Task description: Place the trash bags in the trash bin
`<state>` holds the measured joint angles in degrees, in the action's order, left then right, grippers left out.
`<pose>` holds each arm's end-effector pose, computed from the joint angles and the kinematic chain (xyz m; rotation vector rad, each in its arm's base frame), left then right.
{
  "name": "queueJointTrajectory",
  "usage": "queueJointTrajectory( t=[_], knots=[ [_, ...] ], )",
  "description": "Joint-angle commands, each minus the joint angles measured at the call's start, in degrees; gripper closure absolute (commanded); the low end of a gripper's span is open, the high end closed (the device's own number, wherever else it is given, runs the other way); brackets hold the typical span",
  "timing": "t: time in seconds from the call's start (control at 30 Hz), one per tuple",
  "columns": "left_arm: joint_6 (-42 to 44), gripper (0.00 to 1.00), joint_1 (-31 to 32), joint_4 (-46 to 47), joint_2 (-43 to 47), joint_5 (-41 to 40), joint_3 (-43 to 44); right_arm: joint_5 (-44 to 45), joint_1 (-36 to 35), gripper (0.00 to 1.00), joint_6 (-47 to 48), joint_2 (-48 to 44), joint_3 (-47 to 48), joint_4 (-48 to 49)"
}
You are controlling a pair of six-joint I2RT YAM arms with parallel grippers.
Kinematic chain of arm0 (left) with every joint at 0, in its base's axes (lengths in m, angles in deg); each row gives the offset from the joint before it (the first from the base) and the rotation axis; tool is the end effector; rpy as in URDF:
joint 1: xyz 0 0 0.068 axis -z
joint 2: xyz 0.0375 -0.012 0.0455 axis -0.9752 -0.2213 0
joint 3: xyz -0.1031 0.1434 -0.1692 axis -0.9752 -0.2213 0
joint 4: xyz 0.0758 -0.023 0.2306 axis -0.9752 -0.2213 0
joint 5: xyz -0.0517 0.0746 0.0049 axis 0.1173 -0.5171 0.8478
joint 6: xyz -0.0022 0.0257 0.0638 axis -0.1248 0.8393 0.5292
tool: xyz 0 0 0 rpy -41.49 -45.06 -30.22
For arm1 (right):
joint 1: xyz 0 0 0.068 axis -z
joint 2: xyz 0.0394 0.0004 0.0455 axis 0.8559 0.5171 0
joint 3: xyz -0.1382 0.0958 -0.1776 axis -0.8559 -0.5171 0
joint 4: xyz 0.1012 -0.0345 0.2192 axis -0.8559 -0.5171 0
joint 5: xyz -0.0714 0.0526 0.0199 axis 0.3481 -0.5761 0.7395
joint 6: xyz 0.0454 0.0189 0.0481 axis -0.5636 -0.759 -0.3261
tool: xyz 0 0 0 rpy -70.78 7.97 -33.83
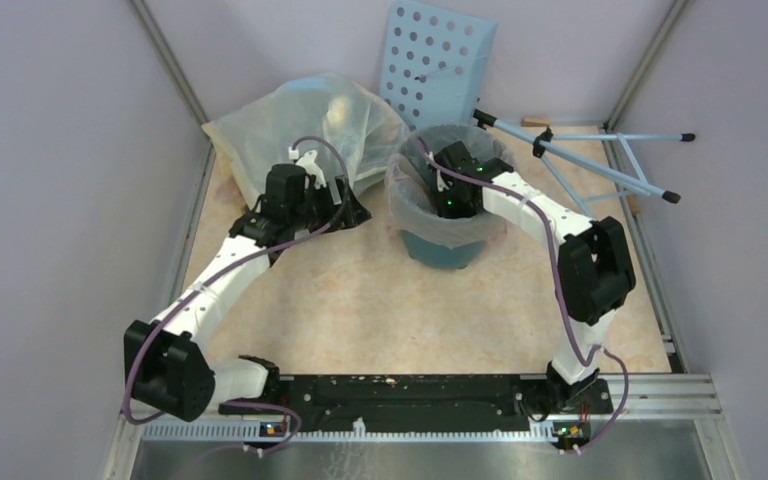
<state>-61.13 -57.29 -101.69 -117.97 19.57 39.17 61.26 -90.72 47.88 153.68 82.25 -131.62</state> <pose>0.2657 -0.1125 0.2743 -0.0248 2.2230 -0.7932 0.3116 0.1934 0.2151 -0.4695 2.6924 0.2179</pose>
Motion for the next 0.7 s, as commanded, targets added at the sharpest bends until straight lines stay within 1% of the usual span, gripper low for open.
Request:
queueJointTrajectory(
  t=[0.0,0.37,0.67],
  knots=[
    [1.34,0.14,-0.4,3.41,-1.63,3.11,3.38,-0.69,-0.66,1.0,-0.4,2.79,-0.13,0.93],
    [1.88,0.14,-0.69,4.4,-2.96,5.09,3.68,-3.59,-0.66,1.0,-1.89,9.43,-0.07,-0.35],
    [2.06,0.14,-1.11,4.46,-2.6,5.82,3.12,-9.68,-0.57,1.0,-2.84,13.29,-3.55,-0.71]
  ],
)
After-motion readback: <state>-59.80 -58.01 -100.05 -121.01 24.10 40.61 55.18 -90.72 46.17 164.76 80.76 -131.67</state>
